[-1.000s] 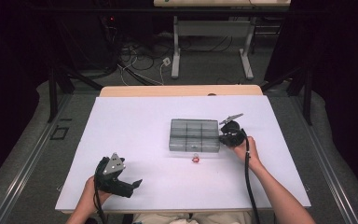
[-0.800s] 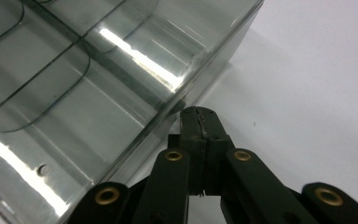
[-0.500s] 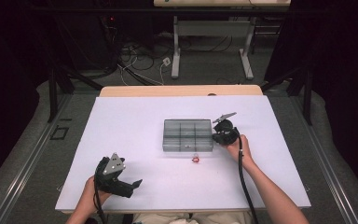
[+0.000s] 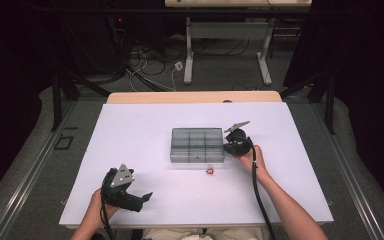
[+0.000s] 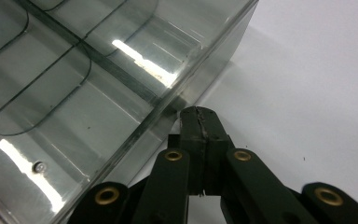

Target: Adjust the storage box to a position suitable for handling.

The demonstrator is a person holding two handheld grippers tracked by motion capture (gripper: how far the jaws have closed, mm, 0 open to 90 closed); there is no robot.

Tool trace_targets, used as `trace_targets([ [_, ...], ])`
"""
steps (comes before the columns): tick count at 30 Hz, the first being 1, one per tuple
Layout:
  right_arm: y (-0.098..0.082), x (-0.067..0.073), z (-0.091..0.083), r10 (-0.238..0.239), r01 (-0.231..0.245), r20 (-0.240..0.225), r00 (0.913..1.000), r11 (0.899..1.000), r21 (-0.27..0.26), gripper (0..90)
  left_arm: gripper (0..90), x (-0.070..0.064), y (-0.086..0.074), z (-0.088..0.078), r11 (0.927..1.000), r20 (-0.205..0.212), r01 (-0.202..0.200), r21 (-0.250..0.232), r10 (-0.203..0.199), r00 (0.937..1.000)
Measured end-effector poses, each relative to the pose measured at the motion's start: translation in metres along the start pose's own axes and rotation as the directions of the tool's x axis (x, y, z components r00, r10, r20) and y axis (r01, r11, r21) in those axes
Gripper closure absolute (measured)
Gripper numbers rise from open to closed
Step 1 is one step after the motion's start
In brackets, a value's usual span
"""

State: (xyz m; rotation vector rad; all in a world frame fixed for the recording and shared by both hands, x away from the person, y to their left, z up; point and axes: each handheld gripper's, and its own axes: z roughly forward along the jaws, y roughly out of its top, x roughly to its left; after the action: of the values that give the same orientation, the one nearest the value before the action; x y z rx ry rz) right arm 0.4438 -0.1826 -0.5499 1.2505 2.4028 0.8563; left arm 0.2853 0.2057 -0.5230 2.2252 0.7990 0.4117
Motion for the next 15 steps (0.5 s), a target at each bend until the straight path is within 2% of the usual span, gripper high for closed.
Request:
trace_targets([
  [8,0.0,-0.002,-0.002,-0.007,0.007,-0.005,1.0,1.0,-0.008,87.8,0.1,0.0,0.0,-0.001,1.0,-0.001,0.002,0.002,-0.002,1.0],
  [9,0.0,-0.002,-0.003,-0.011,0.011,0.002,0.9999,1.0,-0.012,87.7,0.1,-0.001,-0.001,0.0,0.9998,-0.01,0.006,-0.017,-0.006,0.9999],
  [14,-0.001,-0.003,-0.012,-0.006,0.006,0.004,1.0,1.0,-0.021,80.2,0.1,-0.001,-0.001,0.0,0.9998,-0.009,0.005,-0.017,-0.005,0.9999],
  [15,-0.001,-0.003,-0.013,-0.003,0.003,-0.012,0.9999,1.0,-0.022,77.4,0.1,-0.001,-0.001,0.0,0.9998,-0.01,0.005,-0.017,-0.005,0.9999],
])
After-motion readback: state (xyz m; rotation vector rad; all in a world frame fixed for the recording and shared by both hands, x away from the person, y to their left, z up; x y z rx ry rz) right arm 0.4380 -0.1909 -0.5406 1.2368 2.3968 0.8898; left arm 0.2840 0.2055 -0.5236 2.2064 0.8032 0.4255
